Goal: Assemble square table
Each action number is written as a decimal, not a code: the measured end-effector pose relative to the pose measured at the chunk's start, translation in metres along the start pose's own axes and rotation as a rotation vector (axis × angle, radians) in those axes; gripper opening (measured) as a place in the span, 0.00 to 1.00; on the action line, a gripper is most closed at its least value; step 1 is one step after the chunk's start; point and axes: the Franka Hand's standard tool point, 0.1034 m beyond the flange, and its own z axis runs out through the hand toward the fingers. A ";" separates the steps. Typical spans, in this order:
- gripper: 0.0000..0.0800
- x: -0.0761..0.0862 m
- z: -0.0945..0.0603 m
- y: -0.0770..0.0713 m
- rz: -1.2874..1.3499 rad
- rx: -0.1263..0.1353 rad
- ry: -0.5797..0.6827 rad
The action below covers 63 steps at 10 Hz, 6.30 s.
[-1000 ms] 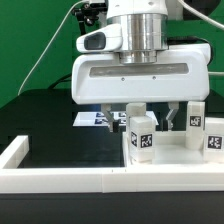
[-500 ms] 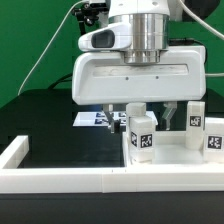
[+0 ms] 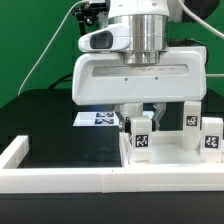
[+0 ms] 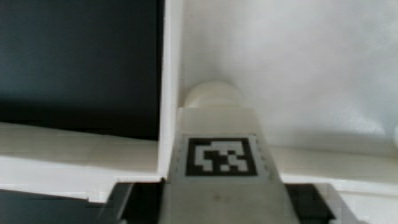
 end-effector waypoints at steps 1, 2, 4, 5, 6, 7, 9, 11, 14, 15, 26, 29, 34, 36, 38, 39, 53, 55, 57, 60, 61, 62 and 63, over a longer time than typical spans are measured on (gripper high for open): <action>0.36 0.000 0.000 0.000 0.064 0.000 0.000; 0.36 0.000 0.000 0.000 0.153 0.001 0.000; 0.36 0.000 0.001 0.000 0.469 0.012 0.012; 0.36 -0.001 0.002 -0.001 0.571 0.012 0.012; 0.36 0.000 0.002 -0.003 0.712 0.015 0.011; 0.36 -0.001 0.002 -0.005 0.854 0.016 0.001; 0.36 -0.001 0.003 -0.008 1.121 0.013 -0.029; 0.36 0.000 0.003 -0.008 1.235 0.018 -0.043; 0.36 0.000 0.003 -0.009 1.322 0.021 -0.044; 0.36 0.000 0.003 -0.010 1.276 0.023 -0.043; 0.81 0.004 -0.002 0.001 0.068 0.030 -0.002; 0.66 0.004 -0.001 0.003 0.007 0.019 -0.005; 0.36 0.003 0.000 0.003 0.108 0.019 -0.007; 0.36 0.003 0.002 0.005 0.332 0.017 -0.007; 0.36 0.002 0.002 0.006 0.629 0.029 -0.008; 0.36 0.002 0.002 0.005 0.774 0.029 -0.012; 0.81 0.004 -0.001 -0.008 0.693 0.042 -0.033; 0.81 0.003 0.001 -0.007 0.436 0.043 -0.023; 0.81 0.002 0.001 -0.008 0.241 0.041 -0.021; 0.81 0.002 0.001 -0.005 0.010 0.027 -0.020; 0.81 0.002 0.001 -0.004 -0.012 0.023 -0.022; 0.70 0.002 0.001 -0.004 -0.006 0.023 -0.022; 0.70 0.002 0.001 -0.004 -0.006 0.023 -0.022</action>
Offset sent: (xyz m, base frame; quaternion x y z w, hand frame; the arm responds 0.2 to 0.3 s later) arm -0.0076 -0.0108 -0.0047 -0.0162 0.0140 0.3609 0.9323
